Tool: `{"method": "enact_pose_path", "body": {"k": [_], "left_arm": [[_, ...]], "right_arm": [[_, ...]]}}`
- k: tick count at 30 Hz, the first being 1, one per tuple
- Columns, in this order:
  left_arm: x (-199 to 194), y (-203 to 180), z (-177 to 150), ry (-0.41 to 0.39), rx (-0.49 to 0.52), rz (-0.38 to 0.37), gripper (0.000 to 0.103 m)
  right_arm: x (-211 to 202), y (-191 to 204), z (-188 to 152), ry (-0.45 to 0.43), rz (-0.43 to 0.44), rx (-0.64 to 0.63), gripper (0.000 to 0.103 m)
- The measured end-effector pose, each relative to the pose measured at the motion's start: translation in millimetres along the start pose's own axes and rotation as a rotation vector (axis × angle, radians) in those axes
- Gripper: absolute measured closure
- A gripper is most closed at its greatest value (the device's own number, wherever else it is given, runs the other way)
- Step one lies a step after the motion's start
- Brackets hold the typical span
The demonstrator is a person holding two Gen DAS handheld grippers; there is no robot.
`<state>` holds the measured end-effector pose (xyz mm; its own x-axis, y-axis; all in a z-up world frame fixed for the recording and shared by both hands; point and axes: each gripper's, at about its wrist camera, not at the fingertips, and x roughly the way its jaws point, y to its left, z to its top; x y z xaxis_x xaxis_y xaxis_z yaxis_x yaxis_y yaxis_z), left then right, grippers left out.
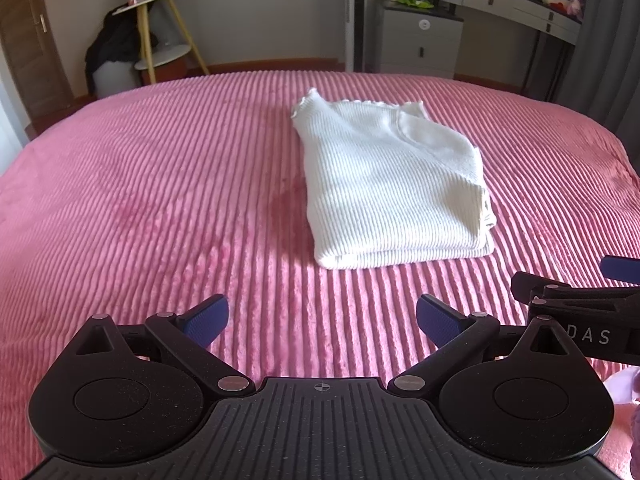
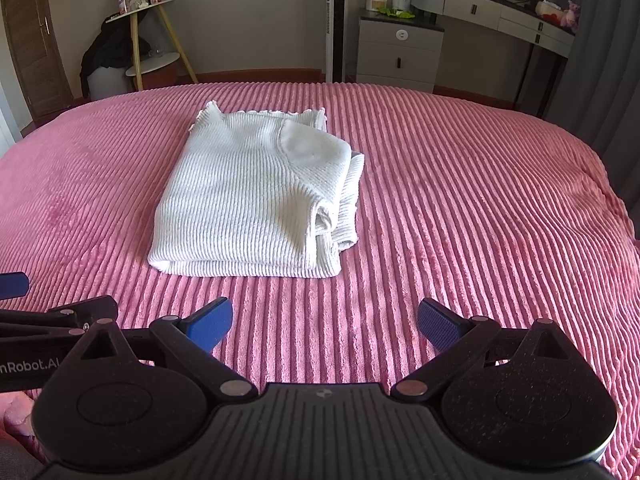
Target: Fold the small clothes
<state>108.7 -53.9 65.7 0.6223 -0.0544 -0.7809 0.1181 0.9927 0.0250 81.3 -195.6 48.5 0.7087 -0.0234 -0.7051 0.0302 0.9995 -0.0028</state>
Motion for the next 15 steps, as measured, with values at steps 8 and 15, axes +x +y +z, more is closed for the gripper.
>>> {"method": "enact_pose_path", "body": {"k": [8, 15], "left_arm": [[0.2, -1.5, -1.1, -0.003, 0.004, -0.001, 0.0], [0.2, -2.1, 0.6, -0.011, 0.004, 0.017, 0.001]], "right_arm": [[-1.0, -0.9, -0.3, -0.002, 0.0, 0.005, 0.004], [-1.0, -1.4, -1.3, 0.0, 0.002, 0.01, 0.004]]}}
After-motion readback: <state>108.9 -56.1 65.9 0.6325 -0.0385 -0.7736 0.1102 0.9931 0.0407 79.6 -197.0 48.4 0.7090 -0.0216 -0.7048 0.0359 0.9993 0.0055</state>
